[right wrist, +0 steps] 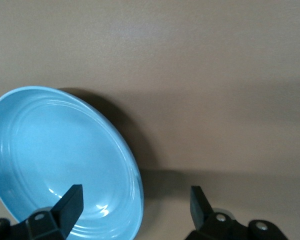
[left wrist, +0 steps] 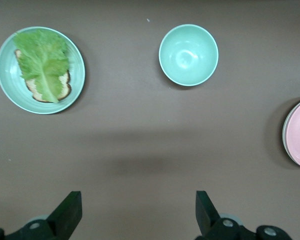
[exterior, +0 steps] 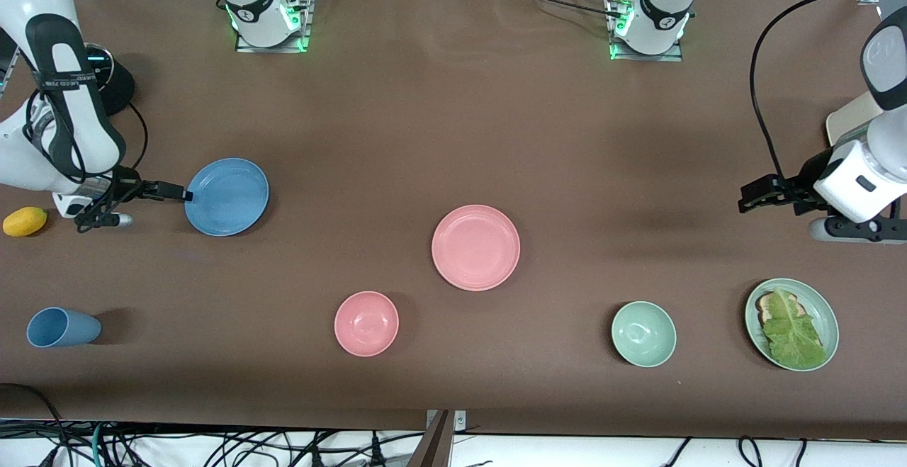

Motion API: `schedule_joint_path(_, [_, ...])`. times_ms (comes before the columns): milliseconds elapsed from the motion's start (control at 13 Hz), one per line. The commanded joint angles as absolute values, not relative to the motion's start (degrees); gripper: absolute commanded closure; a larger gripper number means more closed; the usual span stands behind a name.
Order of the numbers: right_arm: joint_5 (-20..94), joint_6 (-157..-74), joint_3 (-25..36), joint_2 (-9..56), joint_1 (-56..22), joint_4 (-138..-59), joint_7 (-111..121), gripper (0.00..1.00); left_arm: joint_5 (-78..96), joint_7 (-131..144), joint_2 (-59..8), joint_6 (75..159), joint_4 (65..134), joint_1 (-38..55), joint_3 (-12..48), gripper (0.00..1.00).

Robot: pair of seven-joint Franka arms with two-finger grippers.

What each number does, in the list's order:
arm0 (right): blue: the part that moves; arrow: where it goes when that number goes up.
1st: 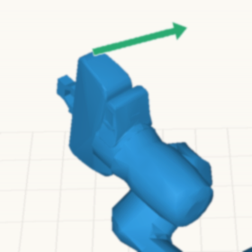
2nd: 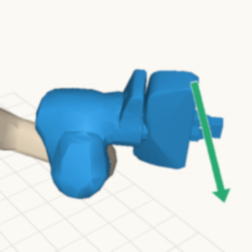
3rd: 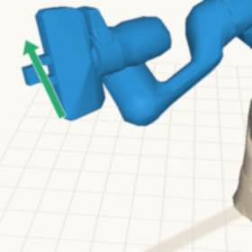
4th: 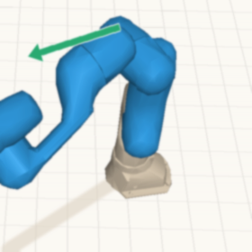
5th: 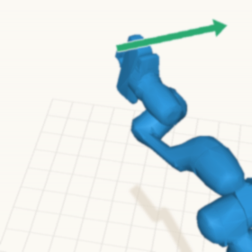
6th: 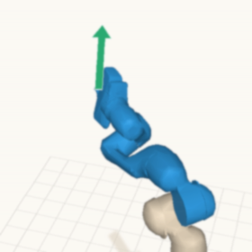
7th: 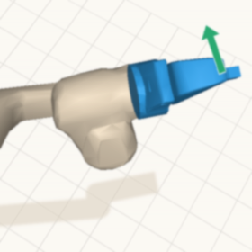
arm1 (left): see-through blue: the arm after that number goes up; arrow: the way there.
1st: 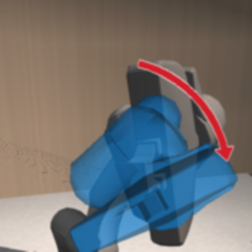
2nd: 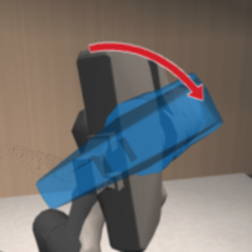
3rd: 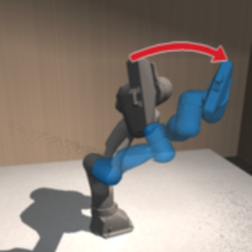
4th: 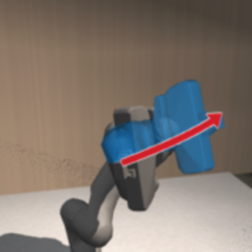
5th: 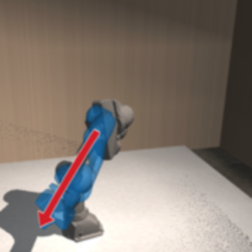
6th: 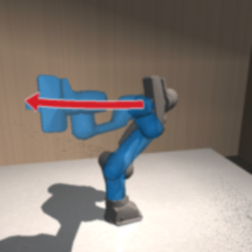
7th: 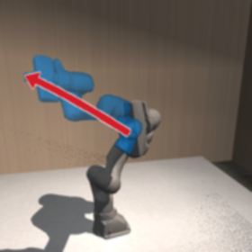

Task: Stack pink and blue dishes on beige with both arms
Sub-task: 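Lower the right gripper to the blue plate rim and close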

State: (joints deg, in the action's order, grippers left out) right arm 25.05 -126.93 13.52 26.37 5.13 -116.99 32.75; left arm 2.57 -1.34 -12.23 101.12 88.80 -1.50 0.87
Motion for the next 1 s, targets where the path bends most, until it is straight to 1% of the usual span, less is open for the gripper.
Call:
schedule_joint_path(0, [26.6, -127.2, 13.1, 28.6, 5.9, -115.1, 36.6, 0.15, 1.3, -1.0, -9.5, 99.8, 88.9, -1.2, 0.2, 0.0])
schedule_joint_path(77, [26.6, -127.2, 13.1, 28.8, 5.8, -115.0, 36.7, 0.22, 1.3, -0.8, -8.8, 97.3, 88.8, -1.3, 0.3, 0.0])
schedule_joint_path(153, [26.5, -127.0, 13.1, 29.0, 5.5, -114.5, 36.7, 0.37, 1.1, -0.5, -8.4, 94.5, 88.8, -1.1, 0.4, 0.0])
schedule_joint_path(230, [26.5, -126.8, 13.1, 29.6, 5.5, -114.2, 36.7, 0.47, 1.1, -0.5, -7.9, 93.1, 88.7, -1.0, 0.5, 0.0])
schedule_joint_path(460, [26.5, -126.4, 13.1, 30.7, 5.4, -113.4, 36.7, 0.64, 1.1, -1.1, -8.0, 93.1, 88.8, -1.4, 0.4, 0.0])
schedule_joint_path(536, [26.5, -126.4, 13.1, 31.0, 5.4, -113.3, 36.9, 0.64, 1.7, -1.1, -7.9, 92.7, 88.8, -1.7, 0.3, 0.0])
schedule_joint_path(690, [26.5, -126.4, 13.0, 31.5, 5.4, -113.3, 37.2, 0.78, 1.3, -1.1, -7.5, 89.2, 88.8, -1.0, 0.4, 0.0])
schedule_joint_path(843, [26.5, -126.2, 13.0, 31.5, 5.5, -113.2, 38.1, 0.99, 1.1, -1.4, -6.8, 88.9, 88.9, -0.8, 0.5, 0.0])
schedule_joint_path(920, [26.5, -126.1, 13.0, 31.5, 5.5, -113.1, 38.5, 1.0, 1.1, -1.4, -6.8, 88.9, 89.0, -0.9, 0.5, 0.0])
